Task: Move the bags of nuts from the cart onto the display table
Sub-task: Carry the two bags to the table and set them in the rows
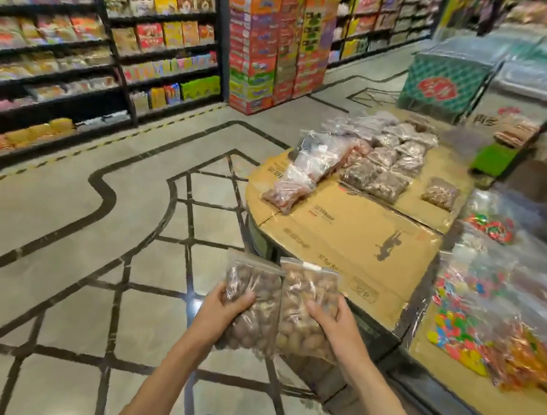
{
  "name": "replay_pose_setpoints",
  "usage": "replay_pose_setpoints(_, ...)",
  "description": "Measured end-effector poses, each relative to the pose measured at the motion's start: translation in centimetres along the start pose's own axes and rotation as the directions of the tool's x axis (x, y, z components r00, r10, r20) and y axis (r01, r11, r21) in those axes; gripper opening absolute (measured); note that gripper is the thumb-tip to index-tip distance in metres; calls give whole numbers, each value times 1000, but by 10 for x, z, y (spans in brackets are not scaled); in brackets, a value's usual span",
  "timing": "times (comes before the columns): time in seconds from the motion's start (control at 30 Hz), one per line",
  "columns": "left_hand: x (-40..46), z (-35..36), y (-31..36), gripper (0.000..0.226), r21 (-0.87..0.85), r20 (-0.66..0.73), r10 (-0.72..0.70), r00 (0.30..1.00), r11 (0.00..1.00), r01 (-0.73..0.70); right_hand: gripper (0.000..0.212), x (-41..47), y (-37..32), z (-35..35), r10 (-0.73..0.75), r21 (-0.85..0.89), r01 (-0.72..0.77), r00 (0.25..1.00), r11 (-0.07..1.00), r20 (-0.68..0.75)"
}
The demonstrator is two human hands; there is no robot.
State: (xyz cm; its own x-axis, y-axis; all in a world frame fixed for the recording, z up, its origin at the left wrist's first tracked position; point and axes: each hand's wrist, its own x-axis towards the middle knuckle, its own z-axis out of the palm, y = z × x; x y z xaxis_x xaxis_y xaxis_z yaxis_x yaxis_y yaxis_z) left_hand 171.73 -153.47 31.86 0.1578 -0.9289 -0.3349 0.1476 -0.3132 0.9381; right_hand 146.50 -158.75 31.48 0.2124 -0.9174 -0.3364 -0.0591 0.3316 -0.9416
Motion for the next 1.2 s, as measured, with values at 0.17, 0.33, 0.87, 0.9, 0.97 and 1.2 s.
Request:
replay_pose_setpoints(0.17,86,-16,42,39,37,139,23,990,999,-28,75,46,-33,24,-18,54,25,991,998,-130)
replay_pose_setpoints(0.33,166,-11,67,46,54,272,30,962,997,-46,117,101,-41,25,41,49,-28,955,998,-294)
replay_pose_setpoints(0.87,435,72,110,69,165,419,-46,907,986,-26,116,308,-89,-47,-21,75,61,895,995,-446)
replay_pose_setpoints(0.9,448,81,111,59,168,435,-54,899,986,-23,118,316,-95,-52,-17,70,55,888,996,-460)
replay_pose_setpoints(0.97,471,100,116,44,189,455,-81,887,982,-7,121,330,-96,-67,-4,94,57,873,994,-488)
replay_pose_setpoints(1.2,544,169,124,56,276,502,-112,857,961,-36,112,369,-100,-119,37,157,64,821,986,-570)
